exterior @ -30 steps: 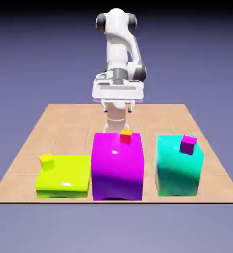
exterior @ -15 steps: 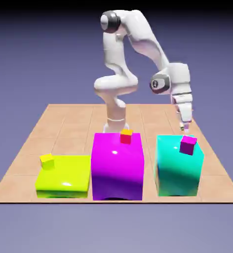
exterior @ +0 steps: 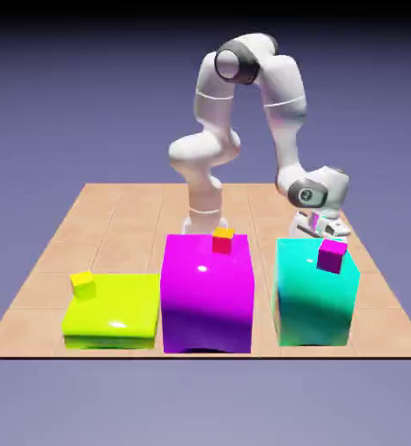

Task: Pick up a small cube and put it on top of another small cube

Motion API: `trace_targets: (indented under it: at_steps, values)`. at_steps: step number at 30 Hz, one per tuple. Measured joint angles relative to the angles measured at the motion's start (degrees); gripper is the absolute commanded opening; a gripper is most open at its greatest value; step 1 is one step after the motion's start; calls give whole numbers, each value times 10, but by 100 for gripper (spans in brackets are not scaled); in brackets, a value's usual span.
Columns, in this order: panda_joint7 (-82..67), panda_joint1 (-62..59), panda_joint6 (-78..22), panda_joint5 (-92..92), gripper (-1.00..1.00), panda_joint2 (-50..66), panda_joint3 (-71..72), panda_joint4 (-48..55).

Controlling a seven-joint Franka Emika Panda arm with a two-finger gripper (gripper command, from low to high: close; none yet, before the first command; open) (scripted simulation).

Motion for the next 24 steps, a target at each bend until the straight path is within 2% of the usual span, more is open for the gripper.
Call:
trace_targets:
  at_steps: [1,3,12,15,24]
  values:
    - [13,5,7,-18,-100,13,-10,4]
    - [13,5,7,-18,-100,13,-10,4]
    - [-132,-50,-65,175,-100,-124,98,-35]
    - [-122,-16,-68,226,-100,-149,36,7]
    - [-259,53,-181,345,-100,-198,-138,189]
